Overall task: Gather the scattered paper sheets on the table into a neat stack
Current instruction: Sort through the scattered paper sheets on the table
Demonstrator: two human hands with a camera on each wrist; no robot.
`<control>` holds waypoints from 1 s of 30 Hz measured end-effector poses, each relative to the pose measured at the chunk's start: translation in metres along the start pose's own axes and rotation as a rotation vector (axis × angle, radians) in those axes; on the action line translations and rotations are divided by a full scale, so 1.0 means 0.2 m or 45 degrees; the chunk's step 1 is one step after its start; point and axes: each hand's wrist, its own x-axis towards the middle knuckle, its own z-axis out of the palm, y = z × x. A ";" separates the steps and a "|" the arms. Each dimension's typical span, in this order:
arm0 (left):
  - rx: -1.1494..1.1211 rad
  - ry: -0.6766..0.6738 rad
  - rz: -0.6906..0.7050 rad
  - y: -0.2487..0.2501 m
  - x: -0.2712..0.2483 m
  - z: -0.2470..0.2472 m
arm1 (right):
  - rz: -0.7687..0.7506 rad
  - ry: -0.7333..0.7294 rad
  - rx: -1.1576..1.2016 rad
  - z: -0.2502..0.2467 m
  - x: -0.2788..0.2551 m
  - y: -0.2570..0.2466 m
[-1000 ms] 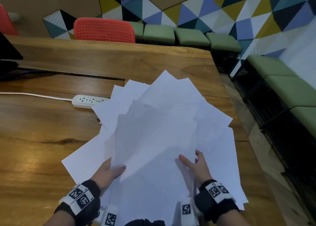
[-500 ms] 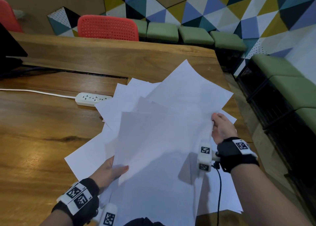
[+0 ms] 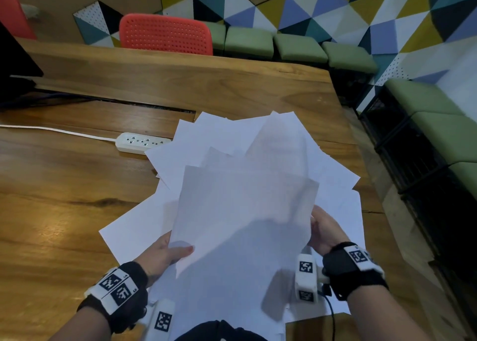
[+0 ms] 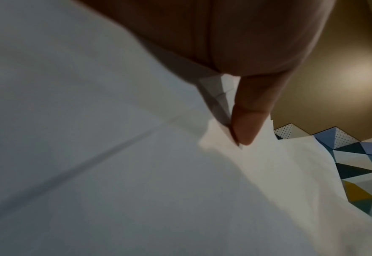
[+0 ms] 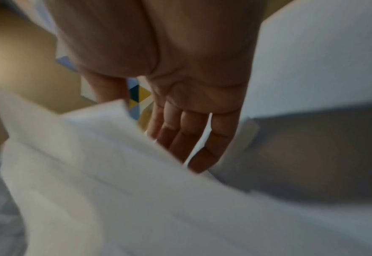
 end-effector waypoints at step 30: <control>0.043 0.032 0.218 0.04 0.00 0.09 | -0.115 -0.095 0.197 0.10 -0.12 0.24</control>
